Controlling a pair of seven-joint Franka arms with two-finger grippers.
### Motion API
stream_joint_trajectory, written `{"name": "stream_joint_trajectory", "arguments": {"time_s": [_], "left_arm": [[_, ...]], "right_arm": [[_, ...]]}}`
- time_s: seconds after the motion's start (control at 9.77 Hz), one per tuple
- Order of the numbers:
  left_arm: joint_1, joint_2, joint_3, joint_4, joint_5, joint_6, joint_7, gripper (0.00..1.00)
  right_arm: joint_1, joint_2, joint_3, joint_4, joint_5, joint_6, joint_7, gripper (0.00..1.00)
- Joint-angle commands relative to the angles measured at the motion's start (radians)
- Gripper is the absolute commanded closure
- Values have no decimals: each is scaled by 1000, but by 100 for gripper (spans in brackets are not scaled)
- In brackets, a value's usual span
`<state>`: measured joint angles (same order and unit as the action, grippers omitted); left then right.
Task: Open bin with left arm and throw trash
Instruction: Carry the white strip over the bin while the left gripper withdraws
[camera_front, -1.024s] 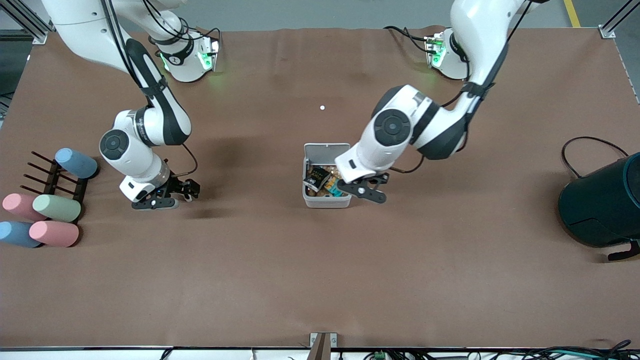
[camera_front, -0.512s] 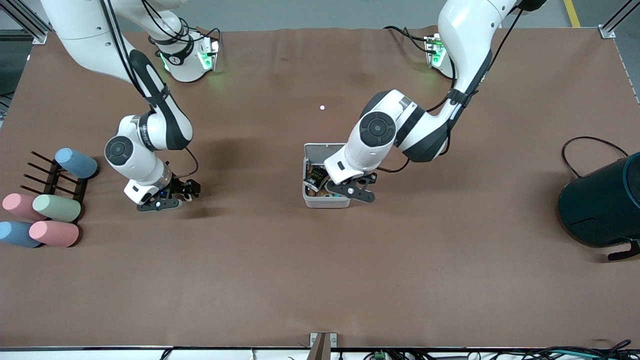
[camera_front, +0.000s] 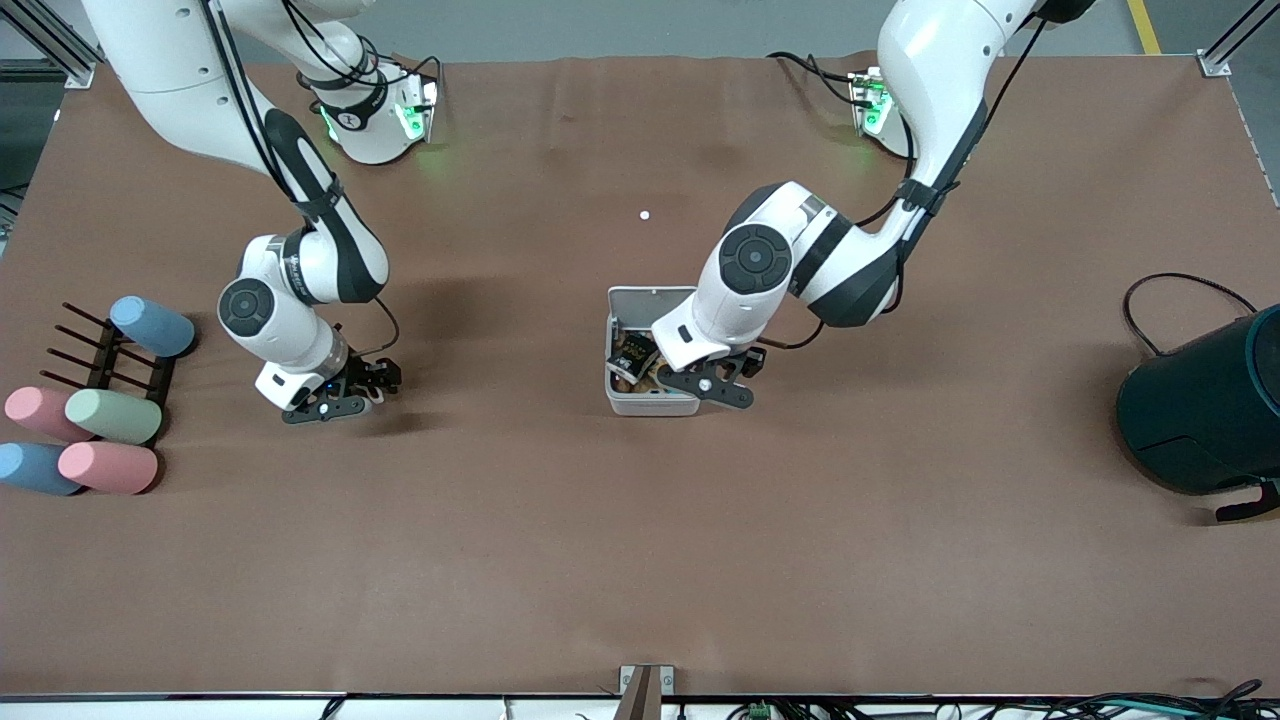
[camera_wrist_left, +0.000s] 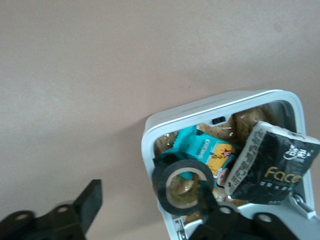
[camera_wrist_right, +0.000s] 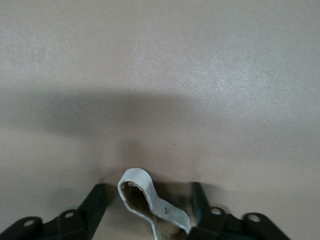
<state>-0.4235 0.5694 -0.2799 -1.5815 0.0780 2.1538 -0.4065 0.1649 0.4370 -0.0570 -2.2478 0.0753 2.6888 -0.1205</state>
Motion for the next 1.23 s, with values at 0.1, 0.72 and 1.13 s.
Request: {"name": "stream_joint_trajectory", "arguments": {"time_s": [0.1, 0.72, 1.13], "left_arm": [[176, -121, -4, 14, 17, -103, 9, 0], [442, -321, -2, 35, 9, -300, 23, 0], [483, -469, 34, 121, -49, -595, 83, 0]], "right_arm": [[-27, -17, 12, -12, -15, -36, -2, 100], [49, -104, 80, 355, 3, -543, 599, 100], [267, -23, 83, 649, 149, -607, 1055, 100]]}}
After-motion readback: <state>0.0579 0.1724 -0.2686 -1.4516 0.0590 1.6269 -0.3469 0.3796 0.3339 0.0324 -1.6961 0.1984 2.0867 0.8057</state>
